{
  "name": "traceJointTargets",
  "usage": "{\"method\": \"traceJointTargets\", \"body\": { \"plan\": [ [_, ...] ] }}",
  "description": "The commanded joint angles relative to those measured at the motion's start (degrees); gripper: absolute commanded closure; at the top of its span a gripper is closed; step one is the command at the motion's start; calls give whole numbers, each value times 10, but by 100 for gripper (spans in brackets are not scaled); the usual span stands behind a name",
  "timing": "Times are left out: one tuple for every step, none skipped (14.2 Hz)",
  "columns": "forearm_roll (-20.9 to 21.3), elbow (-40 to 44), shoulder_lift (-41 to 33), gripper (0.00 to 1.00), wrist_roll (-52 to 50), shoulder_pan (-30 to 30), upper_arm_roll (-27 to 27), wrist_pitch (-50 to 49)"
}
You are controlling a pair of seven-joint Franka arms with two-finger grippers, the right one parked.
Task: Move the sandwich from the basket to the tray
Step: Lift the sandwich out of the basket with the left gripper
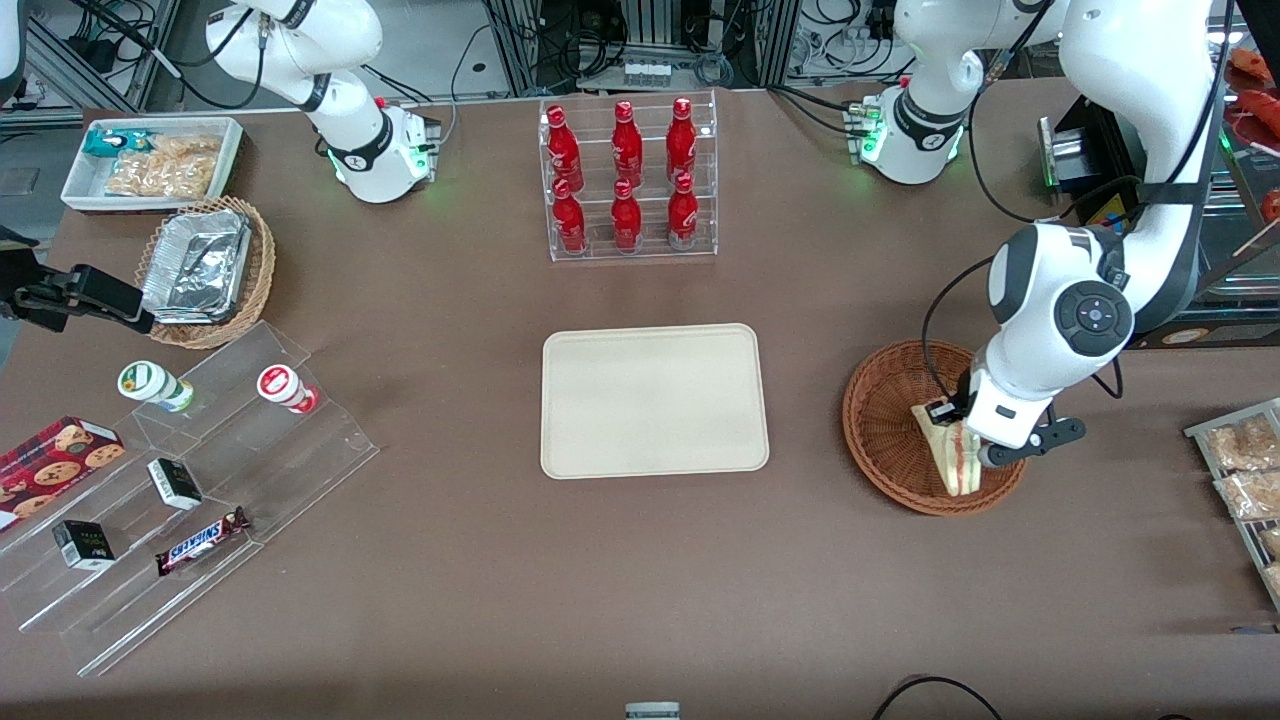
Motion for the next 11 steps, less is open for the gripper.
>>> {"method": "traceJointTargets", "body": {
  "plan": [
    [0,49,7,87,-34,-6,-24,-48],
    [1,62,13,87,-55,-13,-31,-54],
    [1,72,18,87,-70,-26,-34,-58],
    [1,78,22,87,-96,-46,-34,-58],
    [3,83,25,87,-123,-59,-33,-58],
    [8,93,36,87,-137,-76,-34,-57],
    [10,106,50,87,-149,-98,-35,-56],
    [10,116,61,87,-164,-109,-36,-54],
    [10,133,78,87,-190,-125,-40,-53],
    [11,147,85,87,-220,-140,-45,-53],
    [12,156,91,87,-230,-146,-49,-55]
  ]
}}
